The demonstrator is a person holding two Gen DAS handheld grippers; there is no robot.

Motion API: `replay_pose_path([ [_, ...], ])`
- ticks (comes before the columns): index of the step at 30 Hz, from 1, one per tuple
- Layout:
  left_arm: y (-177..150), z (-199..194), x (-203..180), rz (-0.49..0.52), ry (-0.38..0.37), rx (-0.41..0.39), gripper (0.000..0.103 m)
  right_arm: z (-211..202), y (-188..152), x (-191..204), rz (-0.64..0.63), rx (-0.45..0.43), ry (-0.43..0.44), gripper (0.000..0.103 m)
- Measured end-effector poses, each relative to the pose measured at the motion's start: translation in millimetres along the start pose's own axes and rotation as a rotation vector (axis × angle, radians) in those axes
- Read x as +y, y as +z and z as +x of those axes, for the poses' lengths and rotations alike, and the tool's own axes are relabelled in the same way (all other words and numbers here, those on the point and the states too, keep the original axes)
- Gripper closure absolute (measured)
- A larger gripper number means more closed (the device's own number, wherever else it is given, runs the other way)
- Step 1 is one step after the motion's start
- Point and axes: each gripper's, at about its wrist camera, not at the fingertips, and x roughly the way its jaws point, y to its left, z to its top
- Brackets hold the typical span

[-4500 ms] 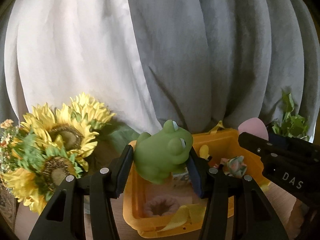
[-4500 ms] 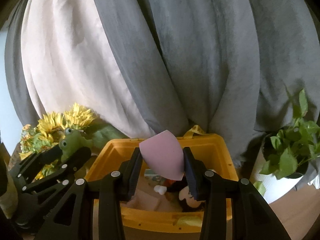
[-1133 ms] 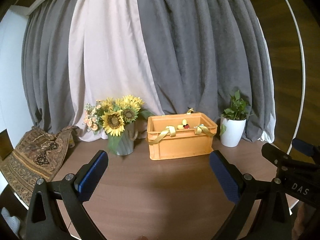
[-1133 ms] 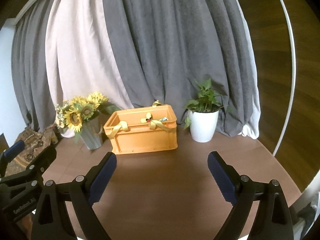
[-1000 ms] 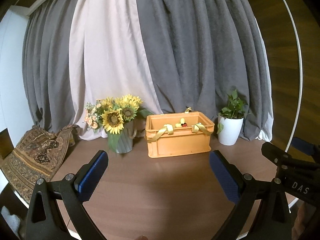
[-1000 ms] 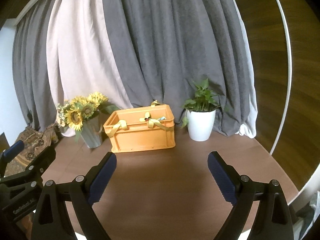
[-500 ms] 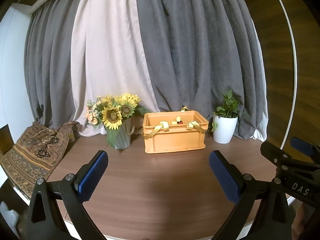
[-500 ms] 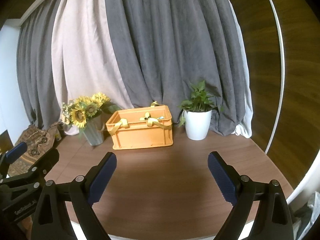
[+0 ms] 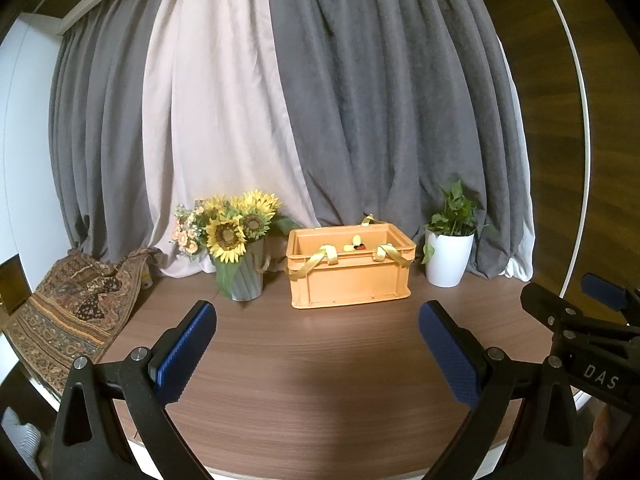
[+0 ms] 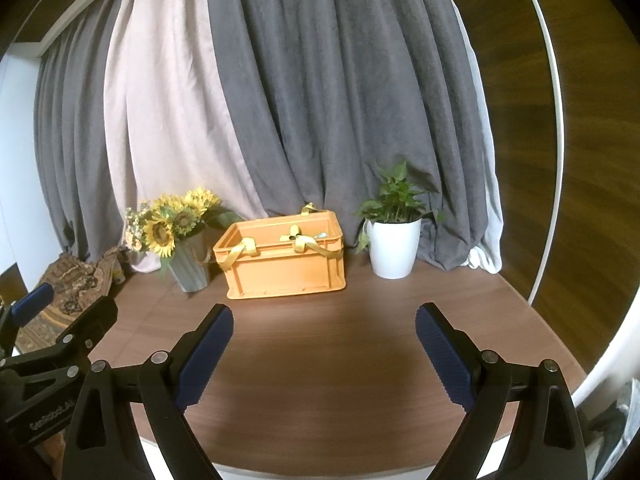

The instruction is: Organize soft objects

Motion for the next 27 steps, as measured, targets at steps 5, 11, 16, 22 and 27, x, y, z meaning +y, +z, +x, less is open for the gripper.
replay_pose_path([
  [5,0.4,-1.3,-0.2,0.000,0.001,-0.001,0.000,-3.9,-0.2,2.2,-0.003,0.000,0.001,0.009],
  [11,0.3,-2.5,-0.4,0.000,0.002,-0.002,0.000,-4.8,-0.1,3.0,-0.003,-0.001,0.001,0.009],
  [16,0.4,-2.5,-0.7,-0.001,0.003,-0.002,0.000,-4.4,-0.1,3.4,-0.002,0.001,0.000,0.009],
  [22,0.1,-1.9,-0.4,-0.001,0.003,-0.002,0.000,-4.2,-0.3,2.9,-0.003,0.001,0.001,0.009],
  [27,1.0,-3.5,1.2,-0.002,0.005,-0.002,0.000,-4.1,0.8,2.9,-0.003,0.001,0.003,0.009],
])
